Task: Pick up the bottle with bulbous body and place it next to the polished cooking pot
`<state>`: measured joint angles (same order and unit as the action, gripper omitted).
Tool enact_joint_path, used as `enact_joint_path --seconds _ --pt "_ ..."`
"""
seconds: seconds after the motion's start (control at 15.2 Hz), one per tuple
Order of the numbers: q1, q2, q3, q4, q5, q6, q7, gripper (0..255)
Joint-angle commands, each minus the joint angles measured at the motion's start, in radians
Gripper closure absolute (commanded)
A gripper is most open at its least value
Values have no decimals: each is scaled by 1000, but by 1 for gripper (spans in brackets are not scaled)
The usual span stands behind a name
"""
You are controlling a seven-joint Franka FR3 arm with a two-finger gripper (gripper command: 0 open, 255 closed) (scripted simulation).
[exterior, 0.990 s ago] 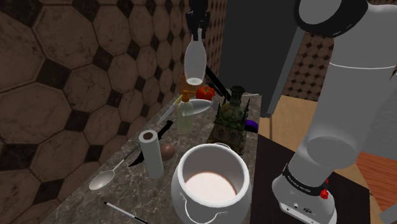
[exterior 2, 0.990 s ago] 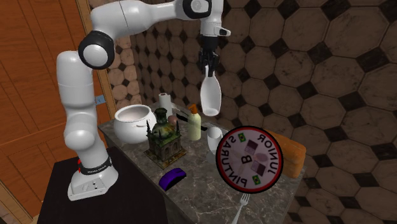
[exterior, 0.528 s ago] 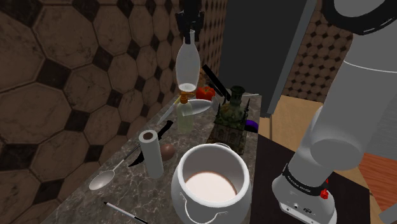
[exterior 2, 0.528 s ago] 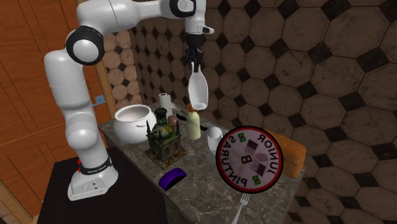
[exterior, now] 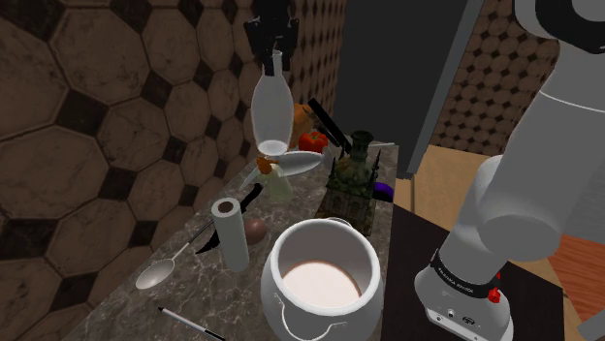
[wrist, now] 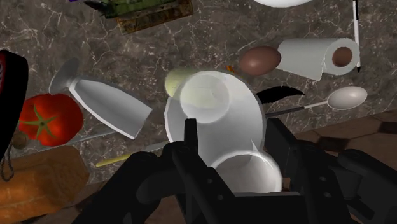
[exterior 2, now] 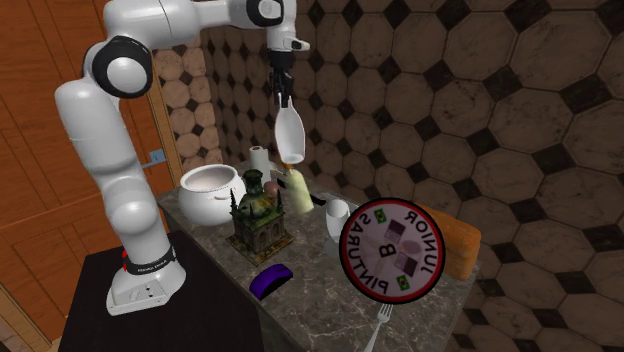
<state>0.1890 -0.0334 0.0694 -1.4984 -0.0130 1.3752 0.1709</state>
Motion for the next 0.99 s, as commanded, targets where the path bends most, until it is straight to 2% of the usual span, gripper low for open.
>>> enact_joint_path --seconds 0.0,0.46,0.92 --pt "26 -20 27 -22 8 3 56 255" --pt "105 -24 118 -26 29 2 229 255" --pt "190 28 212 35 36 -5 409 255"
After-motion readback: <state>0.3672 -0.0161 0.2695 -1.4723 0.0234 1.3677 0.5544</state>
